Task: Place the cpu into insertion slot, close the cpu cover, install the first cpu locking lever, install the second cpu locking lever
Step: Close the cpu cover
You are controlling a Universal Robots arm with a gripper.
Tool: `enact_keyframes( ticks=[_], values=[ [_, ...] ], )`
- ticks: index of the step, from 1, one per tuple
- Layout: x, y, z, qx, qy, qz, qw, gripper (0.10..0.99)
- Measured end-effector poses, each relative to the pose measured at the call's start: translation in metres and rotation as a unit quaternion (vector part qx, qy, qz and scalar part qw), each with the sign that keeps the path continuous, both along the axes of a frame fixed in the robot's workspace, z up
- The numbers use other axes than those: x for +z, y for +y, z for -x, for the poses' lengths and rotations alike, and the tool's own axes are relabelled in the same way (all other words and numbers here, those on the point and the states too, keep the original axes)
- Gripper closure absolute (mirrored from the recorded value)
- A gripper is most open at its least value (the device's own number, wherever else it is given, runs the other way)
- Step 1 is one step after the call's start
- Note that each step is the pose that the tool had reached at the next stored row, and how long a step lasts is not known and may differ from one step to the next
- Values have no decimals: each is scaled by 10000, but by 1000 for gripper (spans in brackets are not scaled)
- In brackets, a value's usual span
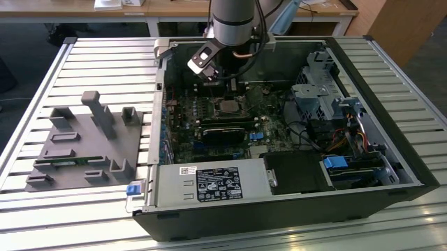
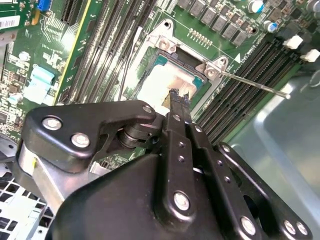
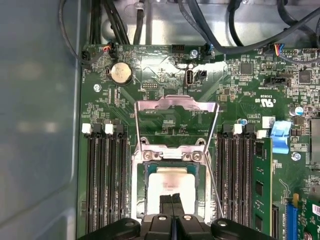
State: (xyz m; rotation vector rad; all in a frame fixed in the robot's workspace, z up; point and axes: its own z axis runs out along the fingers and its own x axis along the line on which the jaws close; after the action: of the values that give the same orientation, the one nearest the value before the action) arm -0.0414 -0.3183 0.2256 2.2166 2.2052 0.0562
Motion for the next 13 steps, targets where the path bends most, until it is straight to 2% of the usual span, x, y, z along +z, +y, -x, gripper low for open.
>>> enact_keyframes(
  ticks=[4, 10, 13],
  values=[
    [10, 0, -10, 1, 0, -2, 10000, 980],
    [12, 0, -84, 0, 0, -3, 10000, 980],
    [25, 0, -86, 0, 1, -2, 10000, 980]
  ],
)
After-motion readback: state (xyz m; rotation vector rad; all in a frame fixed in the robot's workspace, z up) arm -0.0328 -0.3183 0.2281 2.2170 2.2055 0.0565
